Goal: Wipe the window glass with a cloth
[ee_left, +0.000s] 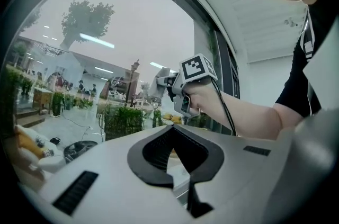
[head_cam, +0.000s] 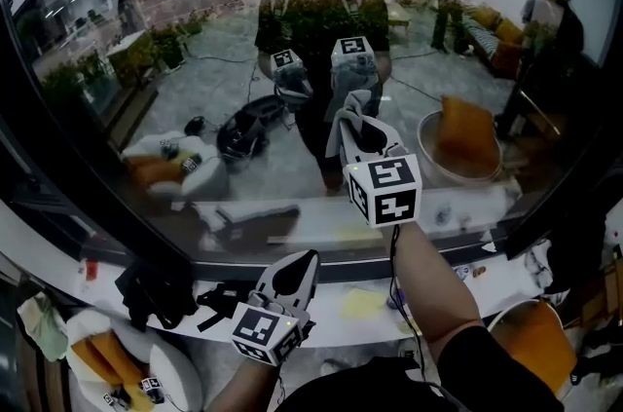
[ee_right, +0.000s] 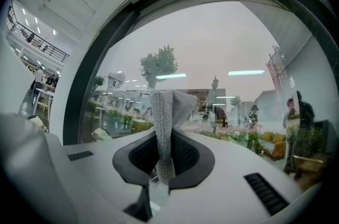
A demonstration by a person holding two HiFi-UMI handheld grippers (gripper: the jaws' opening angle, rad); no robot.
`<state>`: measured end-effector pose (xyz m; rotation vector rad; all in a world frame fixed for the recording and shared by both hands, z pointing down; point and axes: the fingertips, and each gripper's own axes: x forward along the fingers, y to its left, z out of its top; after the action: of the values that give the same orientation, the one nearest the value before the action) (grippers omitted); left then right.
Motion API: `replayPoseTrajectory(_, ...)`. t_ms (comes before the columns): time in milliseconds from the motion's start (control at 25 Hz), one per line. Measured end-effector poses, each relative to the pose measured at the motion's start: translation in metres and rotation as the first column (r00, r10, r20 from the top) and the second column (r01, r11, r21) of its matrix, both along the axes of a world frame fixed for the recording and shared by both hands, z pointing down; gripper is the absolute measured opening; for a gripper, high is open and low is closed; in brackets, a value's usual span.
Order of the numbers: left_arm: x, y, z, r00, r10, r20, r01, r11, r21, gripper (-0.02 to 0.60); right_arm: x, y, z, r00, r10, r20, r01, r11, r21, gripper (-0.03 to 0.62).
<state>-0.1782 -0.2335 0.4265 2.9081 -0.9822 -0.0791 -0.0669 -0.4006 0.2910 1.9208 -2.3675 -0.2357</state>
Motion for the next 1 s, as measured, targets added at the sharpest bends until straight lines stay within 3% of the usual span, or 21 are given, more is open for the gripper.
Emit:
replayPoseTrajectory(600, 0.140, 0.012, -0.011, 0.995, 0.096, 0.014, -0.096, 0.995, -0.006, 0.006, 0.143, 0.028, -0.005, 0.999, 0.038, 0.015, -0.038, 0.999, -0.011, 0.052)
replayPoseTrajectory(1000, 0.221, 0.025, -0.026, 0.985, 0.169, 0.024, -0.169, 0.986, -0.003, 0.006, 0.242, 0.051, -0.016, 0.993, 0.115, 0.020, -0.116, 0.993, 0.003, 0.052)
